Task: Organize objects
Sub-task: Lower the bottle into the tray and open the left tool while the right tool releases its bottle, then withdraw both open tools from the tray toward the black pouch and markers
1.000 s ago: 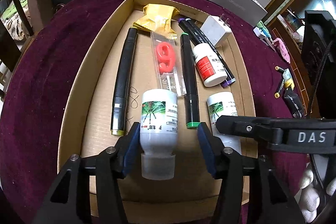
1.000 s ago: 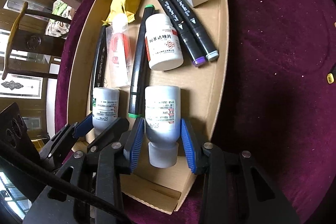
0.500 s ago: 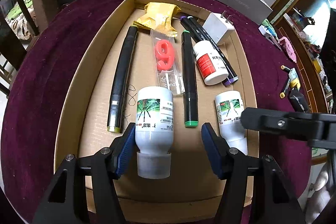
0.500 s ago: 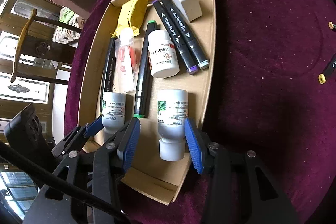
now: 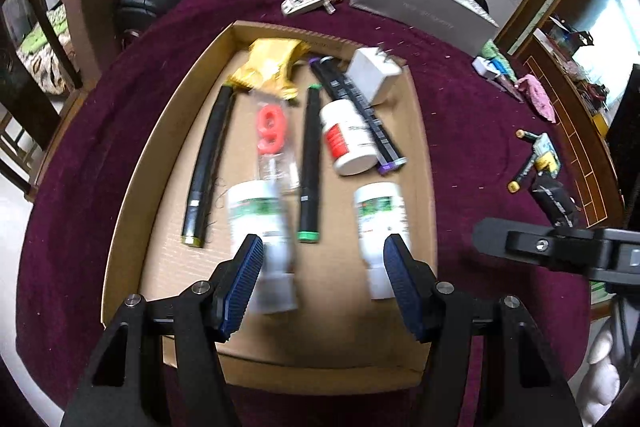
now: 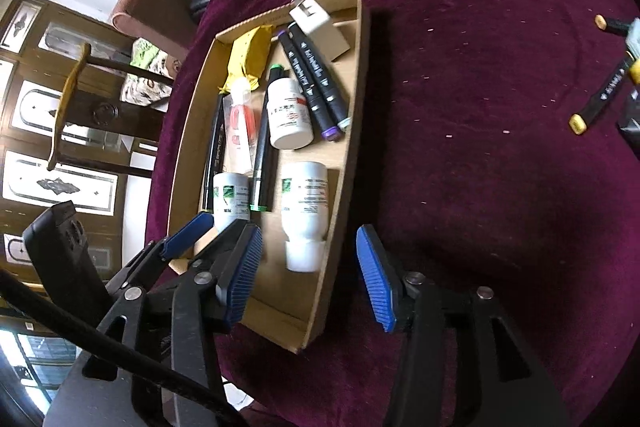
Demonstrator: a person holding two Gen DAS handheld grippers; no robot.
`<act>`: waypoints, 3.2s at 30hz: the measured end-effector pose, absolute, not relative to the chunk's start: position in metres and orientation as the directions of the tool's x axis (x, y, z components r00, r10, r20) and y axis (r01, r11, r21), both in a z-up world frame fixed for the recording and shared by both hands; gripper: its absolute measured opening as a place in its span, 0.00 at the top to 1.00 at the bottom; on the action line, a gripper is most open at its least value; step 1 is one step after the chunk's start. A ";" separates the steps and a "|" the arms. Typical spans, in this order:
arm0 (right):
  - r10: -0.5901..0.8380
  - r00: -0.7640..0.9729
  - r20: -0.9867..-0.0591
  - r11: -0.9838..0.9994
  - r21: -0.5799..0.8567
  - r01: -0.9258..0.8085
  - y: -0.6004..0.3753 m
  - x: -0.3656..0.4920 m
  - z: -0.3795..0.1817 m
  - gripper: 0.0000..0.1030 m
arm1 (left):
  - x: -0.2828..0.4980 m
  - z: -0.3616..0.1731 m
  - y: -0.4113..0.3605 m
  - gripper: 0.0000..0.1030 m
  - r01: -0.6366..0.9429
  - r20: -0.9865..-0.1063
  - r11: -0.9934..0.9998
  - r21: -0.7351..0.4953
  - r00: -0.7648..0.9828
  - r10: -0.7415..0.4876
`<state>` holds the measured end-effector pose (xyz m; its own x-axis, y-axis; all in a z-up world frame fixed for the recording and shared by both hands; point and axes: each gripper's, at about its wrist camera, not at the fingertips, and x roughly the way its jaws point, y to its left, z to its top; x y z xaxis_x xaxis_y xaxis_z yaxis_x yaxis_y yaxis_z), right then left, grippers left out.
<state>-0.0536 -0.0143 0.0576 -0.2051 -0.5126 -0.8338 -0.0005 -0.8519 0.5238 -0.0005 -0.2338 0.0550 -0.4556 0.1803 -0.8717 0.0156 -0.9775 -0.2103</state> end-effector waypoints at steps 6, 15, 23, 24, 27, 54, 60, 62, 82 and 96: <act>-0.524 -0.218 -0.824 -0.838 0.544 -0.046 0.035 -0.039 0.053 0.50 | 0.005 0.076 -0.194 0.45 -0.035 -0.860 -0.980 -0.194 -0.475 0.187; -0.508 -0.243 -0.826 -0.823 0.549 -0.145 0.118 -0.012 0.040 0.50 | 0.010 0.083 -0.115 0.45 -0.130 -0.860 -0.971 -0.203 -0.450 0.240; -0.450 -0.282 -0.847 -0.829 0.514 -0.220 0.192 0.016 0.039 0.49 | 0.014 0.059 -0.043 0.46 -0.224 -0.891 -0.956 -0.192 -0.368 0.265; -0.443 -0.288 -0.849 -0.832 0.509 -0.222 0.199 0.018 0.040 0.49 | 0.014 0.055 -0.038 0.46 -0.227 -0.895 -0.955 -0.191 -0.360 0.264; -0.436 -0.305 -0.847 -0.825 0.511 -0.239 0.221 0.027 0.043 0.48 | 0.015 0.034 -0.023 0.46 -0.223 -0.915 -0.957 -0.185 -0.317 0.251; -0.404 -0.399 -0.823 -0.778 0.538 -0.323 0.303 0.011 0.042 0.47 | 0.029 -0.007 0.030 0.02 -0.301 -0.911 -0.954 0.004 -0.395 0.120; -0.399 -0.372 -0.838 -0.783 0.522 -0.337 0.299 0.012 0.033 0.47 | 0.037 -0.007 0.026 0.01 -0.294 -0.885 -0.956 0.006 -0.447 0.132; -0.384 -0.371 -0.845 -0.786 0.511 -0.349 0.302 0.013 0.034 0.47 | 0.038 -0.007 0.025 0.01 -0.297 -0.874 -0.955 0.007 -0.465 0.139; 0.168 -0.773 -0.612 -0.894 0.237 -0.381 0.250 0.056 0.207 0.00 | 0.041 -0.005 0.023 0.01 -0.312 -0.870 -0.950 0.008 -0.470 0.147; 0.032 -0.596 -0.802 -0.845 0.296 -0.444 0.242 0.041 0.163 0.00 | 0.043 -0.004 0.023 0.01 -0.327 -0.868 -0.945 0.006 -0.471 0.158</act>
<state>0.0413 0.2422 0.1631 -0.5959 0.0319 -0.8024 -0.4443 -0.8454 0.2964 0.0430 0.0229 -0.0040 -0.4713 0.1579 -0.8677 -0.3275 -0.9448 0.0059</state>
